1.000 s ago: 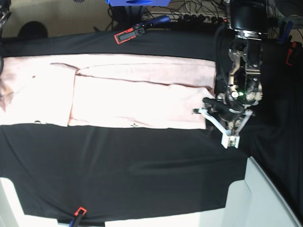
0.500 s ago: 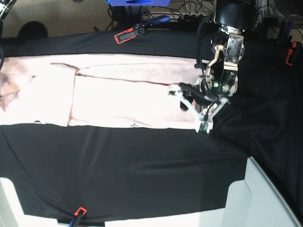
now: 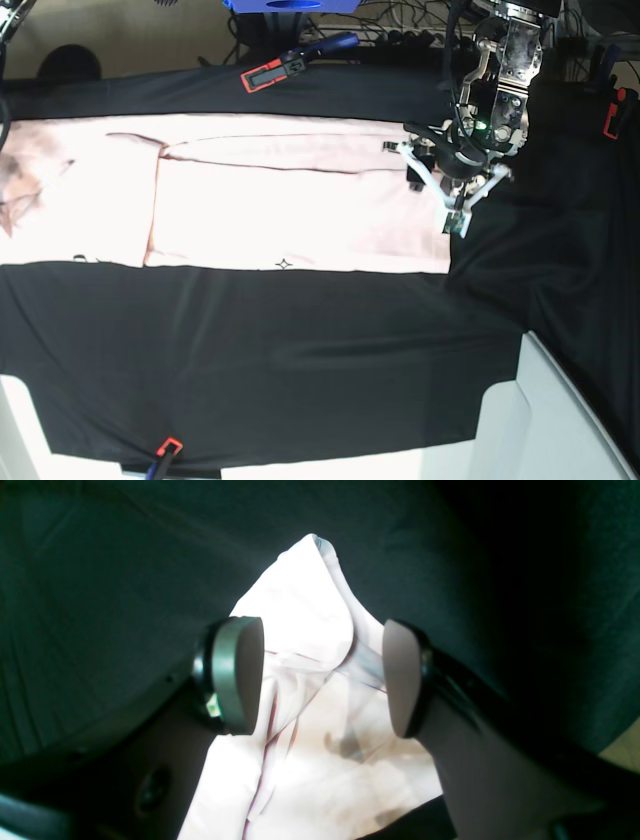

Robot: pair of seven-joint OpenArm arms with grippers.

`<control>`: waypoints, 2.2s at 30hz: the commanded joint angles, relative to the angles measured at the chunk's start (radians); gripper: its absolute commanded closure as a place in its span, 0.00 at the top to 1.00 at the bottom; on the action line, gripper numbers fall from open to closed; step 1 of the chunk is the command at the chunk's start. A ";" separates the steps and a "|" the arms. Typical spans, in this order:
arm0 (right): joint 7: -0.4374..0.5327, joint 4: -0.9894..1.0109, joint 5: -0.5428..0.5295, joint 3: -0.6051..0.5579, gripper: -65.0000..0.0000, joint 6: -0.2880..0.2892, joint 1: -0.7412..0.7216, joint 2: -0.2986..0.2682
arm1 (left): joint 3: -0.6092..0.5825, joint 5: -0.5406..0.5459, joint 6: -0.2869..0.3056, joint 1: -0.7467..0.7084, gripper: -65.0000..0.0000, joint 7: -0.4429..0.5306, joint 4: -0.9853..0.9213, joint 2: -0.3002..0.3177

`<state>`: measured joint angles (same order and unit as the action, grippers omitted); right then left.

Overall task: Fold the T-shirt properly
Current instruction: 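Release the shirt edge with the left gripper and move it inward, then grasp the shirt side edge with the left gripper and pull it outward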

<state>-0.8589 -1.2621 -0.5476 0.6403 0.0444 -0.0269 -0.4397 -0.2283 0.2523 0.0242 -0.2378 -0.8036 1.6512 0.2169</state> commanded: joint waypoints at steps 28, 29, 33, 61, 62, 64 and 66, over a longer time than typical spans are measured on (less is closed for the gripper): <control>0.318 0.353 -0.002 -0.313 0.01 0.091 -0.003 -0.069 | -0.003 -0.003 -0.005 0.223 0.02 0.025 -0.289 -0.084; 0.330 0.376 -0.001 -0.314 0.01 0.093 -0.011 -0.069 | -0.001 -0.003 -0.005 0.214 0.02 0.025 -0.297 -0.081; 0.344 0.424 0.102 -0.314 0.01 0.093 -0.044 -0.063 | 0.000 -0.003 -0.005 0.179 0.02 0.046 -0.299 -0.061; 0.340 0.025 0.332 -0.300 0.01 0.091 0.157 0.009 | 0.387 0.103 0.207 0.117 0.60 -0.210 0.028 -0.061; 0.340 0.025 0.332 -0.300 0.01 0.091 0.158 0.009 | 0.407 0.129 0.237 0.114 0.60 -0.211 0.024 -0.061; 0.340 0.028 0.332 -0.300 0.01 0.091 0.158 0.009 | 0.433 0.166 0.262 0.105 0.60 -0.210 -0.007 -0.049; 0.338 0.028 0.332 -0.300 0.01 0.091 0.169 0.011 | 0.433 0.187 0.262 0.099 0.60 -0.204 -0.032 -0.029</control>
<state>-0.5362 -1.2175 -0.2150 0.3332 0.1352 0.1452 -0.4080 0.1986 0.4309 0.2890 -0.1440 -1.0210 1.6009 0.1772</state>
